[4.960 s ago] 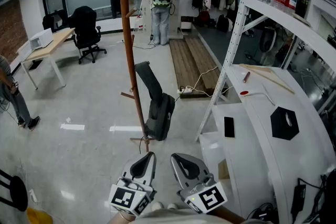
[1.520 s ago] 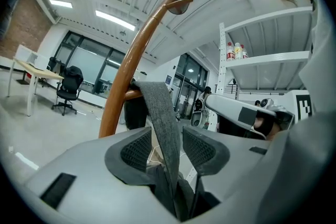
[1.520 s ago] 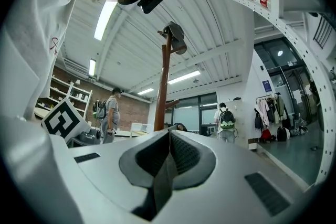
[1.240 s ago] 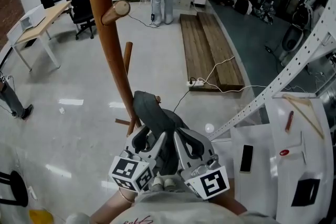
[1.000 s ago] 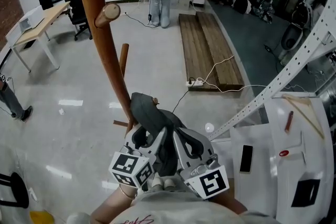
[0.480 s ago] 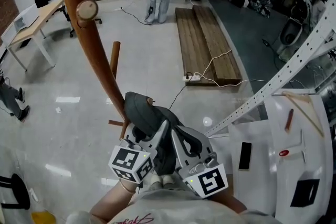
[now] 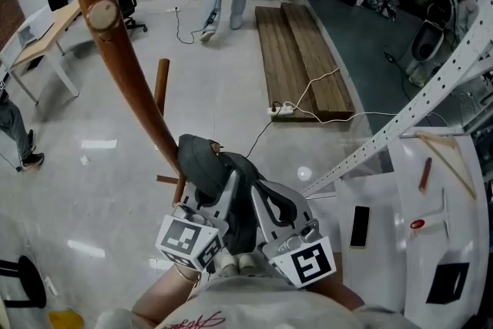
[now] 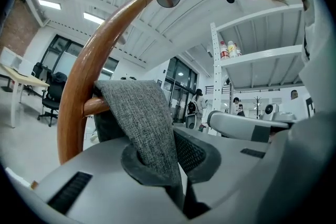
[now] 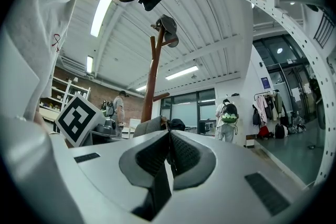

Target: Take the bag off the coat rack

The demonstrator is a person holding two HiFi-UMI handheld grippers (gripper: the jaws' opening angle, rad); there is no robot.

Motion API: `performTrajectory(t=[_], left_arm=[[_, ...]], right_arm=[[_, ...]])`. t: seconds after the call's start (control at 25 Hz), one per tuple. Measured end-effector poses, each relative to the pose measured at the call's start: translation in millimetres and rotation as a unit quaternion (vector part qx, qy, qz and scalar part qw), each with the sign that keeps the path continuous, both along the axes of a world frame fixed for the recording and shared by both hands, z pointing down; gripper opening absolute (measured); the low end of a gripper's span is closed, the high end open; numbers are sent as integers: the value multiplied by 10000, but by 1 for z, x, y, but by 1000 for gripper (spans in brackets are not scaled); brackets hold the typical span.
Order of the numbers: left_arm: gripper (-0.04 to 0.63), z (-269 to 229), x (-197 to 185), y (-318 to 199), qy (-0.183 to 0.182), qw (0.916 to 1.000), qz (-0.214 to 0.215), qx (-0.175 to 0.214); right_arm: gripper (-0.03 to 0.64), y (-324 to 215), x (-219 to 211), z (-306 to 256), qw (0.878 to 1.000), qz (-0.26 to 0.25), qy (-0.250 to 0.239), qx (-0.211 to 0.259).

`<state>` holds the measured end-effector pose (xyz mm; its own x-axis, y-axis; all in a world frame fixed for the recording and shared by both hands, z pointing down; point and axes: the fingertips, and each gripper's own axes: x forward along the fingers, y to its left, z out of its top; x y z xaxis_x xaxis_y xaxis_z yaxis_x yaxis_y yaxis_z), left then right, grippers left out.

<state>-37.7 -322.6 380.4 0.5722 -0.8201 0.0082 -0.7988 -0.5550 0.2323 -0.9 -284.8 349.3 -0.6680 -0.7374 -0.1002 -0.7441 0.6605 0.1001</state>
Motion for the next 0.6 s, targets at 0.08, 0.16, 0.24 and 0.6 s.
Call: performTrajectory(t=[0.08,0.16,0.24,0.6], left_arm=[[38,-8,-1,0,-20,9999,-39,129],[37,-14,-3,-1,-92,9997,-10,215],[35,-14,-3,-1,-162,9996,19,212],[34,-28,-1,-7,-389,9977,-90,546]], right_arm=[[20,0,-1,-5,10000,-8,-6,10],[20,0,-3,-10,10000,-13,-10,18],[20,0,-4,-10,10000,-17,-18,20],[20,4,5,-8,9999,40,-50,89]])
